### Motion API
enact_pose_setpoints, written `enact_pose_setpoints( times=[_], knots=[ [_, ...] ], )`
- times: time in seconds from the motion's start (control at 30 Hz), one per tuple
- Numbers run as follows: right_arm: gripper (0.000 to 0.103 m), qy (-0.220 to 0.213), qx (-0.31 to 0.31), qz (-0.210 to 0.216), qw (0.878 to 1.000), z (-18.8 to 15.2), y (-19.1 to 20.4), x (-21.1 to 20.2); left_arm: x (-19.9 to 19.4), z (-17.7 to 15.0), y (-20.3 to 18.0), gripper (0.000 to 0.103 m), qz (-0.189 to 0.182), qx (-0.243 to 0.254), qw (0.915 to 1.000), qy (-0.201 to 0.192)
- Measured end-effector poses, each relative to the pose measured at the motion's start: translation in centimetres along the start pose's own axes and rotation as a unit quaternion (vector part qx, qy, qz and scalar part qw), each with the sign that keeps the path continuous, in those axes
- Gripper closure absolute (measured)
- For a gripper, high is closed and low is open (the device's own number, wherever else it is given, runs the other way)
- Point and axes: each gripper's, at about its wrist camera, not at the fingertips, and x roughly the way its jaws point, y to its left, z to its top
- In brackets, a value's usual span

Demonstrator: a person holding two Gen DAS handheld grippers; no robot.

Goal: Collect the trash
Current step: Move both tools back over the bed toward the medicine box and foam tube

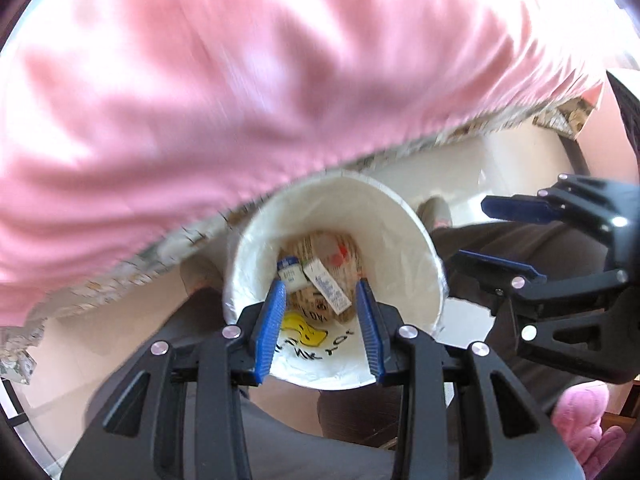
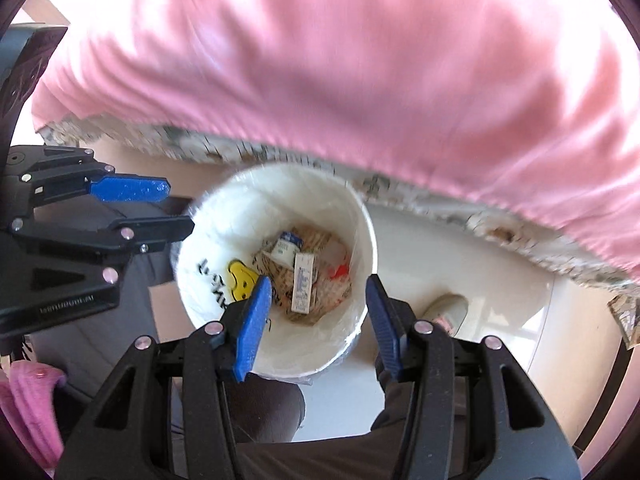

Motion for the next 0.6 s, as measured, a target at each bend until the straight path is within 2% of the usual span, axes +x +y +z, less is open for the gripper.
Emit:
enact_pose_setpoints(
  times=[0.3,0.6],
  knots=[
    [0.053,-0.071,-0.028,-0.009,0.997,1.9,1.0,-7.9,-8.1,2.1,0.0,0.061,0.025,0.015,0.9967,-0.076],
    [0.053,-0.12,-0.057,-0.018,0.991,4.1,1.9,-13.3,-12.9,4.4,1.0,0.061,0.046,0.018,0.9917,-0.119]
  ],
)
